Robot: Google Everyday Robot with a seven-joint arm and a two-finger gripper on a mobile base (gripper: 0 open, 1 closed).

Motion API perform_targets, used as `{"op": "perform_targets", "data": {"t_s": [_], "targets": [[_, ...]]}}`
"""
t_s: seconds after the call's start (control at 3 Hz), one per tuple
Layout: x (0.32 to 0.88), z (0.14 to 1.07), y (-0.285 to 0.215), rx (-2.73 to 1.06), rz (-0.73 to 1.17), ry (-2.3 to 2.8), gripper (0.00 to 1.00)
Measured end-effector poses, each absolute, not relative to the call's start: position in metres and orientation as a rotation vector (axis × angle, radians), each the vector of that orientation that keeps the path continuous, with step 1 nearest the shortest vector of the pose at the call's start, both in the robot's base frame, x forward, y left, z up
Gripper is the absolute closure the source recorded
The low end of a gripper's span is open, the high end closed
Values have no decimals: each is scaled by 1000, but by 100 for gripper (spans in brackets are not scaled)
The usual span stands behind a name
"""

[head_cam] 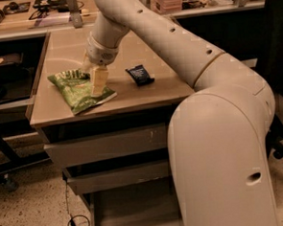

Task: Place green jalapeno chip bag into bottom drawer

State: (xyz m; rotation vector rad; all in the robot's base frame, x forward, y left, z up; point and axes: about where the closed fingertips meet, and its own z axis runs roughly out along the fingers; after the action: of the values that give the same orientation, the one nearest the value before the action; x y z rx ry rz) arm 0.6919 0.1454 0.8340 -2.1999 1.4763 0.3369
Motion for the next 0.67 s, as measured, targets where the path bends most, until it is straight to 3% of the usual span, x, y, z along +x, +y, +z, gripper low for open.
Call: {"op": "perform_targets", "data": {"t_s": [0.67], "targets": [[692,837,145,-2200,337,1476,89]]}}
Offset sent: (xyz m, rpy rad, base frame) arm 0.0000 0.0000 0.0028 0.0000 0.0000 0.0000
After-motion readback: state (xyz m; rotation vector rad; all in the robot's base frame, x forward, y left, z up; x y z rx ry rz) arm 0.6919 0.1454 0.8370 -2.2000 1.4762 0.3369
